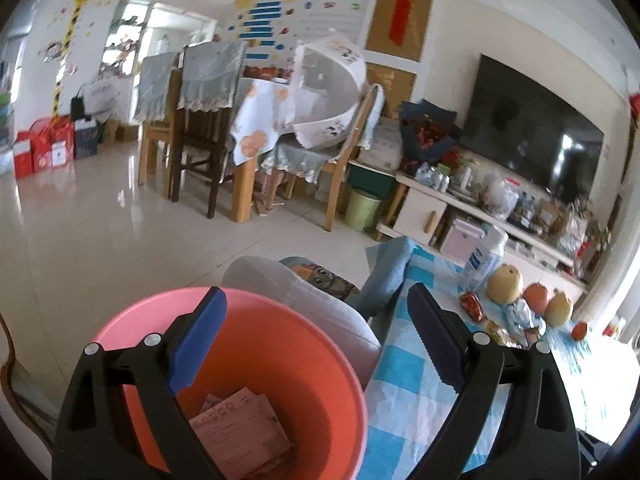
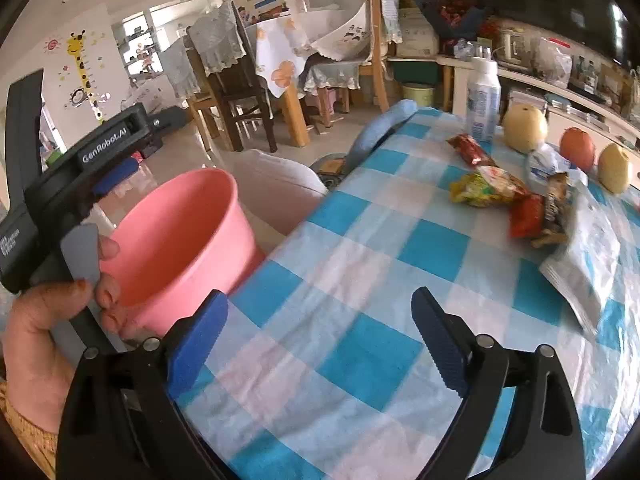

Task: Collect trash
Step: 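Move both grippers back over the table toward the snack wrappers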

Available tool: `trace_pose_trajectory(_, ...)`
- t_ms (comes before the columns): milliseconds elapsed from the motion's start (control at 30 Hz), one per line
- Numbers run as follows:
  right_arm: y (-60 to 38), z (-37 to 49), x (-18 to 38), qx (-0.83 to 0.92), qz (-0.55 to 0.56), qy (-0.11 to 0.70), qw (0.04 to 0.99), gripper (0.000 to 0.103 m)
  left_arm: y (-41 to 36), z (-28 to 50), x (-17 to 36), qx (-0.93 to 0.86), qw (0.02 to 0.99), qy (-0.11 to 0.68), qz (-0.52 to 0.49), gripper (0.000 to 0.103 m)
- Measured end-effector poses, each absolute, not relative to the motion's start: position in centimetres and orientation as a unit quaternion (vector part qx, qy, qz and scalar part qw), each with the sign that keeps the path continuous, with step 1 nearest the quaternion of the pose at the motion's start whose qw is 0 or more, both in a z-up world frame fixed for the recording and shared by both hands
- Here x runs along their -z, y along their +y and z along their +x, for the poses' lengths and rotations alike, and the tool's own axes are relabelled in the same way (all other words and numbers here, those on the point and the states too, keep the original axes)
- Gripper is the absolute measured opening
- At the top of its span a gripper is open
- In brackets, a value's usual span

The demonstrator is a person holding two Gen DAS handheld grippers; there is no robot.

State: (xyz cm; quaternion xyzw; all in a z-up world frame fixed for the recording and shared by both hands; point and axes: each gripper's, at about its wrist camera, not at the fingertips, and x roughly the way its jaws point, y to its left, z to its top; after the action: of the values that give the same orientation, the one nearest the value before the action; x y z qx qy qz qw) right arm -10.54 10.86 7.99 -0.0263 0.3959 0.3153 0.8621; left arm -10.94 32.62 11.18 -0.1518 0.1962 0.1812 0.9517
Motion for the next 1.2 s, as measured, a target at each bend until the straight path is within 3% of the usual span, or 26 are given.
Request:
trace_pose_trajectory(167, 9.3, -10.9, -7.9, -0.304, -0.024, 0.393, 0.868, 0.094, 30.8, -9.6, -10.9, -0.171, 0.946, 0.242, -0.134, 0.092)
trace_pose_trajectory(1200, -0.4, -9.6, -8.5, -0.261, 0.064, 0.390, 0.881, 0.096, 22.5, -5.8, -8.9, -0.078, 0.940, 0.306, -0.127, 0.092)
